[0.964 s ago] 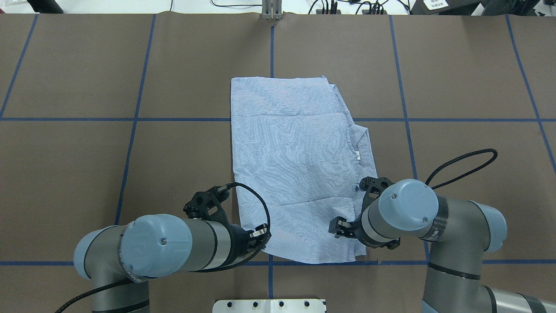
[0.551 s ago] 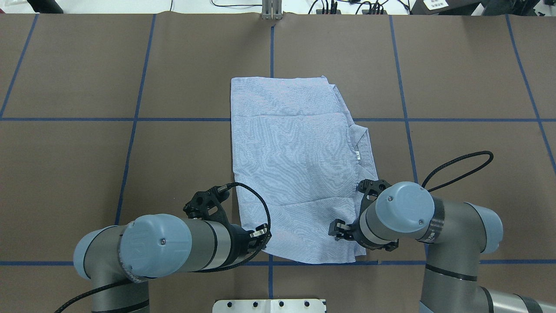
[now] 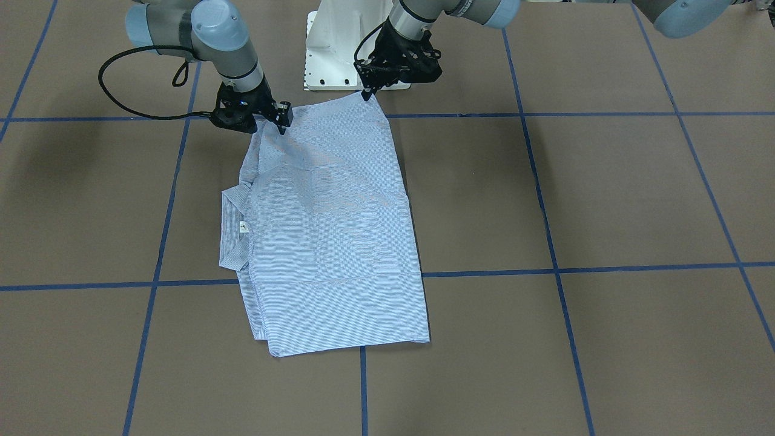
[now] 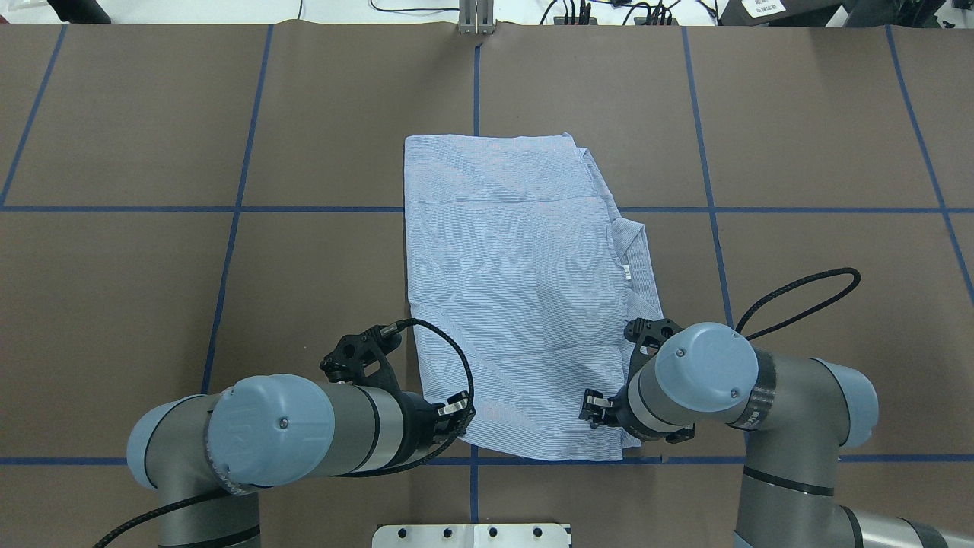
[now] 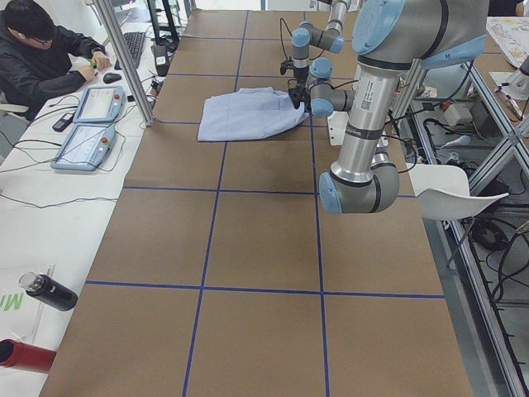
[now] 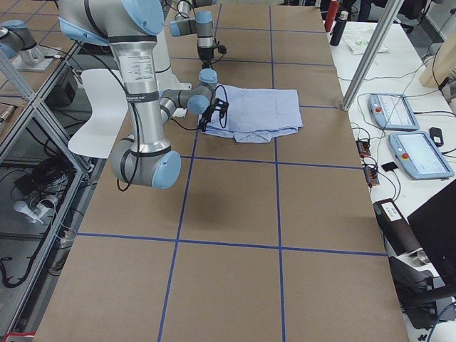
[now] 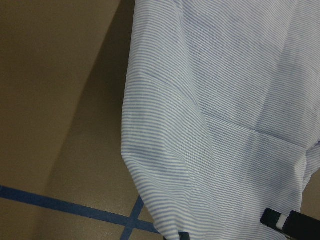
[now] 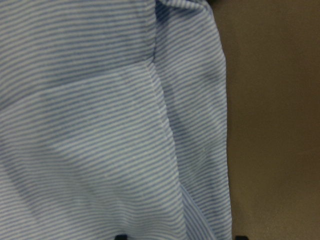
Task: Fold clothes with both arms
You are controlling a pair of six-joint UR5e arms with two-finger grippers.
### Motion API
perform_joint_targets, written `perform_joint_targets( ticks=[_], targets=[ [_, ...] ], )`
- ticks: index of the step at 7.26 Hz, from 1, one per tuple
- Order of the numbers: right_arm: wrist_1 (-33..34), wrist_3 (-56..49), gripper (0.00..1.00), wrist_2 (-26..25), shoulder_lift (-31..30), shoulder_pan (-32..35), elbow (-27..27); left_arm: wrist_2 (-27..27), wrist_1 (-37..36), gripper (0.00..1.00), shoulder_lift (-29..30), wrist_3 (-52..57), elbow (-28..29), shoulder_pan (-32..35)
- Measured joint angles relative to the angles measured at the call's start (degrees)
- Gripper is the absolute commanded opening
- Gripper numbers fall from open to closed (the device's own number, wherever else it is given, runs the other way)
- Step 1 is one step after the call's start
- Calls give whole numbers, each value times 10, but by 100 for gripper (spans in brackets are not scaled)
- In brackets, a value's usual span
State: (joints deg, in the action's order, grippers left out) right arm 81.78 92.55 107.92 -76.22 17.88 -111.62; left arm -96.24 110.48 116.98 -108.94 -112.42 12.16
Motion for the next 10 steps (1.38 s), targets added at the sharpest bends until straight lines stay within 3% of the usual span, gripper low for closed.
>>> perform_joint_targets(
  ticks=[1, 3, 6, 10],
  targets=[
    [0, 0, 43, 0, 0, 0, 0, 0, 0, 0, 0, 0, 0, 0],
    [0, 0, 31, 0, 1, 0, -1, 0, 0, 0, 0, 0, -1, 1],
    [0, 1, 0, -1, 1, 1, -2, 0, 0, 0, 0, 0, -1, 1],
    [0, 1, 0, -1, 2, 4, -4, 0, -1, 0, 0, 0, -1, 1]
  ],
)
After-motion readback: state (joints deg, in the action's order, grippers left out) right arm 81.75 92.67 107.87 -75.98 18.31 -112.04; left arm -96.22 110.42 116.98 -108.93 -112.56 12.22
